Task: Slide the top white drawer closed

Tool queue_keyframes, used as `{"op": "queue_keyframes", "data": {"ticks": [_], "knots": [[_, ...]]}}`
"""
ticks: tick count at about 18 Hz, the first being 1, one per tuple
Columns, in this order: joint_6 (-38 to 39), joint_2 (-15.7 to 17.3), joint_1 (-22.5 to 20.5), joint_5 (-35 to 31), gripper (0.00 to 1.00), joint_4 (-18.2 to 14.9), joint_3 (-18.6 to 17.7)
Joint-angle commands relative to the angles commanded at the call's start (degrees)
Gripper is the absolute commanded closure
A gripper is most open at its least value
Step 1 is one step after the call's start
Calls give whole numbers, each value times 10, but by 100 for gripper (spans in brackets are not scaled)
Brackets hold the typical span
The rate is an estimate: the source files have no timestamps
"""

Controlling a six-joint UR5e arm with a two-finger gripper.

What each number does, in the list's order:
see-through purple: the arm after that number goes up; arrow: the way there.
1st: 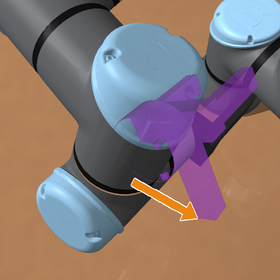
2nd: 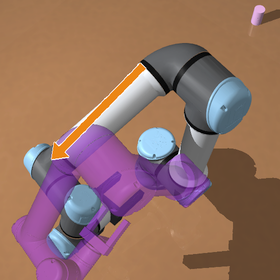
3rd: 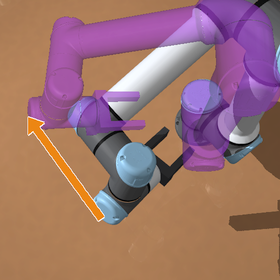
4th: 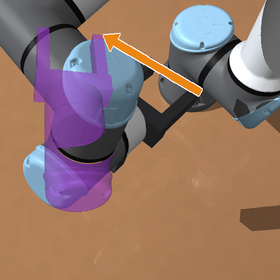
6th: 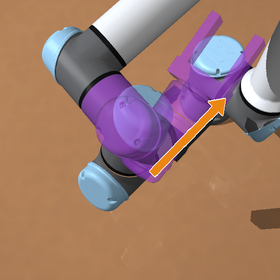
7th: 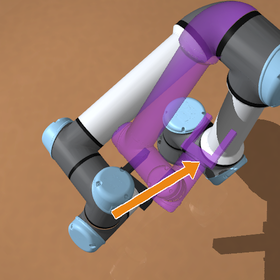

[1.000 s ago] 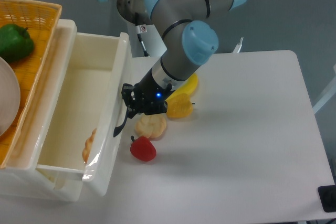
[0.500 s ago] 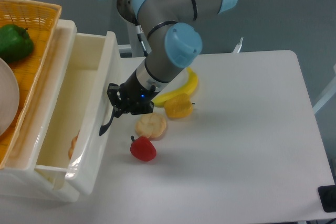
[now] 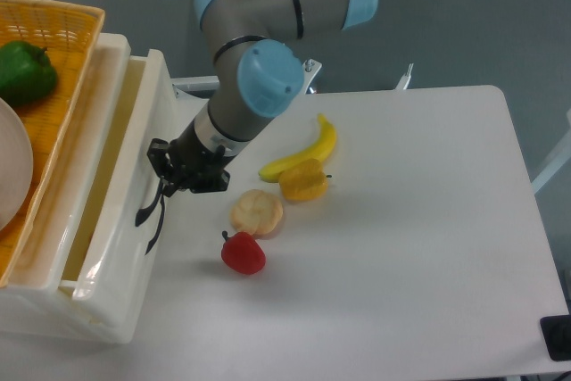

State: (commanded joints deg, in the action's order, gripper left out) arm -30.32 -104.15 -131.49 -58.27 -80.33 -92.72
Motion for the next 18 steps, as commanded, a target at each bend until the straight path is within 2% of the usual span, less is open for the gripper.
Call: {"op": "queue_keyframes", "data": {"ticks": [11, 15, 18], "knots": [[10, -3, 18, -2, 88, 1, -1], [4, -2, -3, -5, 72, 4, 11], [2, -1, -34, -5, 66, 5, 29]]}}
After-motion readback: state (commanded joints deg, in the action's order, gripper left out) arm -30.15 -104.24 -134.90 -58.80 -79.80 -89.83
